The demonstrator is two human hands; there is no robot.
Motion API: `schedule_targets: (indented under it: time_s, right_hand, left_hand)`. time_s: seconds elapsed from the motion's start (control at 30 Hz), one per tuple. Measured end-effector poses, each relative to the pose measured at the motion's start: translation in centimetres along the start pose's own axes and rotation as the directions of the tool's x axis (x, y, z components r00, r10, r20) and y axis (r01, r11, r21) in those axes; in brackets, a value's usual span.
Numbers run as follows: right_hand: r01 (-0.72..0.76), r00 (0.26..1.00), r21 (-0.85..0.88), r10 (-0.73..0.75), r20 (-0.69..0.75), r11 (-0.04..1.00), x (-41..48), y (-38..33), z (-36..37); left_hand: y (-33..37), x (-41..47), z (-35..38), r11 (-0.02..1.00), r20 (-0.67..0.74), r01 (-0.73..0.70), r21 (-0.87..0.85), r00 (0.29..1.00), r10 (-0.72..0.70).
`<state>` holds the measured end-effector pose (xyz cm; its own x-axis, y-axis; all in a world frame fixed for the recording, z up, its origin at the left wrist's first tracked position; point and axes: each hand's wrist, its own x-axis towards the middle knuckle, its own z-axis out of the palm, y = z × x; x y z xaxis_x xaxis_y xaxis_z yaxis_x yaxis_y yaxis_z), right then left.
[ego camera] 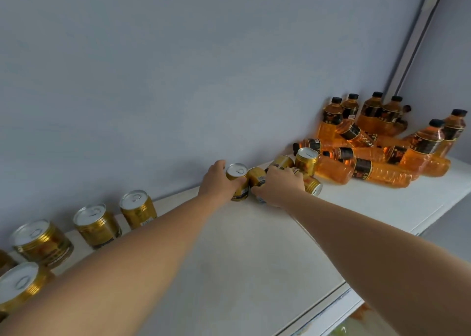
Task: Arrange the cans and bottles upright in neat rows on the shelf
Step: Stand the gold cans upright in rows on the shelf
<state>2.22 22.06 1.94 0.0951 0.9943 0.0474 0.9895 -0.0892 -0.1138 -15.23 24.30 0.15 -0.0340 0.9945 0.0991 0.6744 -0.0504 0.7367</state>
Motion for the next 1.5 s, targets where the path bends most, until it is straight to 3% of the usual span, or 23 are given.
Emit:
schedule_targets:
  time_s: [0.13, 0.3, 0.7, 0.87, 1.0, 1.1, 1.5]
  right_hand:
    - [-0.017, 0.995, -0.062, 0.022, 0.094, 0.998, 0.7, -0.4, 0.4]
    - [-0.014, 0.997, -0.102, 0.021, 0.076, 0.995, 1.5, -0.8, 0.8]
    - [0.029, 0.996, 0.240, -0.007, -0.091, 0.970, 1.8, -1.0, 1.6]
    - [0.099, 0.984, 0.566, 0.006, -0.180, 0.819, 0.0, -2.1, 0.2]
    - [0.168, 0.983, 0.798, -0.038, -0.180, 0.579, -2.1, -2.9, -0.7]
    - [0.176, 0.984, 0.876, -0.088, -0.152, 0.449, -3.9, -3.5, -0.7]
    - [0.232, 0.912, 0.878, -0.407, -0.046, 0.419, -11.7, -8.0, 2.7]
  left_hand:
    - [0.3, 0.5, 0.7, 1.000, 0.040, -0.002, 0.002, 0.999, 0.002]
    - [0.1, 1.0, 1.3, 0.999, 0.005, 0.020, -0.043, 1.000, -0.020]
    - [-0.6, -1.3, -1.6, 0.997, -0.166, 0.010, -0.071, 0.986, -0.022]
    - [-0.2, -3.1, -3.4, 0.999, -0.231, 0.026, -0.047, 0.972, -0.036]
    - [0.4, -5.4, -4.3, 0.998, -0.303, 0.057, -0.037, 0.951, -0.066]
    - [0.7, -7.6, -4.9, 0.996, -0.345, 0.079, -0.031, 0.935, -0.085]
    - [-2.8, -20.4, -8.4, 0.962, -0.466, 0.262, -0.074, 0.844, -0.266]
